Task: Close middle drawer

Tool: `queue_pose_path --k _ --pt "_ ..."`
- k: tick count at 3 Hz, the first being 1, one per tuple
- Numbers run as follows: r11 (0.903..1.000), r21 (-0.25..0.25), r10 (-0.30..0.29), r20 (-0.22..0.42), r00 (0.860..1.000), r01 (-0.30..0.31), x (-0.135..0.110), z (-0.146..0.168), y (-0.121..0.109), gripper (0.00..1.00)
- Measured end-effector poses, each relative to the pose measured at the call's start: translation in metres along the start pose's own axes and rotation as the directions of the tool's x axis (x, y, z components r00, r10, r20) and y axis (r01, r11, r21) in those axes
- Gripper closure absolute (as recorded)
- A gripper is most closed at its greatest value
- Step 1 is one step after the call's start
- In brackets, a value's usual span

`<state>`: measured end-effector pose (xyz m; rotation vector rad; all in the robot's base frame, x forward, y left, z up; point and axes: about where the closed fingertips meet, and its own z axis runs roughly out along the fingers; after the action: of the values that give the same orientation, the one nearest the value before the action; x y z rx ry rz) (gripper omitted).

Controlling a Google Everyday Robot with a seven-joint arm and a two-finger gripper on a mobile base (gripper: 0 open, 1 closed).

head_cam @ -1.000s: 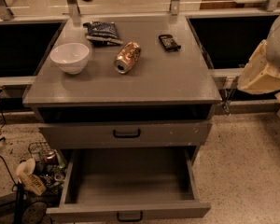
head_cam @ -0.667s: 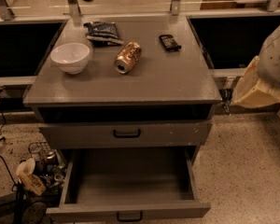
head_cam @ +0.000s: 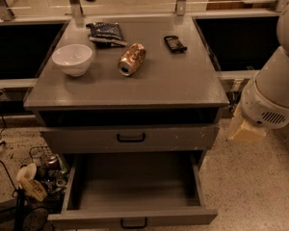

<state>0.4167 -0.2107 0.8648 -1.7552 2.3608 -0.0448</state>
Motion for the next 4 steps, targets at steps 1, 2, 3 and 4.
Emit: queue_pose_path --k 1,2,3,4 --pt "1.0 -0.003 0.0 -0.002 1.0 0.0 0.001 0.002 0.001 1.0" --pt "1.0 -0.007 0.002 0.016 1.0 -0.002 0.0 0.0 0.002 1.0" --pt "0.999 0.008 0.043 0.063 0.997 -0.043 -0.005 0.002 0.024 1.0" --pt "0.9941 0.009 0.107 0.115 0.988 -0.108 0.005 0.036 0.059 1.0"
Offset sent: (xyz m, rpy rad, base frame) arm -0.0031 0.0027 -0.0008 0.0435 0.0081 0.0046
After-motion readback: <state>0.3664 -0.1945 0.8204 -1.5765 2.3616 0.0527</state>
